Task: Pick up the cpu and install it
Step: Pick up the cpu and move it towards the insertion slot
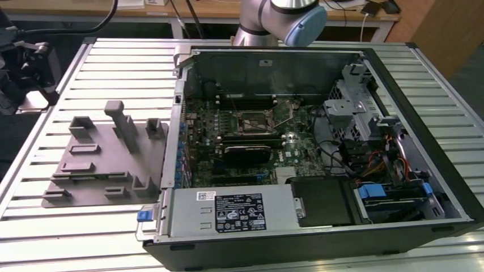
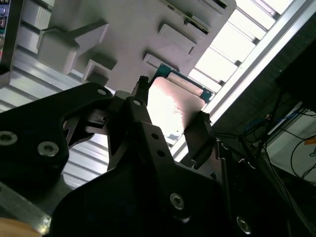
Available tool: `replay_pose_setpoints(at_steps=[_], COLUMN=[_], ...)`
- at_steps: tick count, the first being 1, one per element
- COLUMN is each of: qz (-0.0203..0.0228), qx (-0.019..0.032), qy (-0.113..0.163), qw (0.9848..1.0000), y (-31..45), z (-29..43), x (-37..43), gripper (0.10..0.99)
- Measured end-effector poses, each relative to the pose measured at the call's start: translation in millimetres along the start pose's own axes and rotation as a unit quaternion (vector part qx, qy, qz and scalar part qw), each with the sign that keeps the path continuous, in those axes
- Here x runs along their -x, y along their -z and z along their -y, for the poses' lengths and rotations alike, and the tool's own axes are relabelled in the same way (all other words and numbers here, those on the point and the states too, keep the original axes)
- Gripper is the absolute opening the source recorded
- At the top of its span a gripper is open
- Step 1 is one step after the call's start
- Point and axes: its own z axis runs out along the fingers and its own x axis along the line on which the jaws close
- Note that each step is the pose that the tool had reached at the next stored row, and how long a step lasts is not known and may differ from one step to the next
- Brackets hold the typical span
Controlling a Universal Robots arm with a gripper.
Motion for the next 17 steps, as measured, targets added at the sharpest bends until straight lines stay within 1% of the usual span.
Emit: replay_pose_setpoints(at_steps=[8,12,14,17], qz=[0.0027,0.0036,0.0038,0.0039], qx=[0.0000,0.0000,0.0000,0.0000], qy=[0.000,0.000,0.000,0.000], qw=[1.0000,1.0000,1.0000,1.0000], y=[19.5,27.6,30.5,31.1], z=[-1.3,-1.8,-2.0,-2.0], x=[0.3,0.4,0.5,0.5], gripper=[0.541,0.541,0.541,0.541])
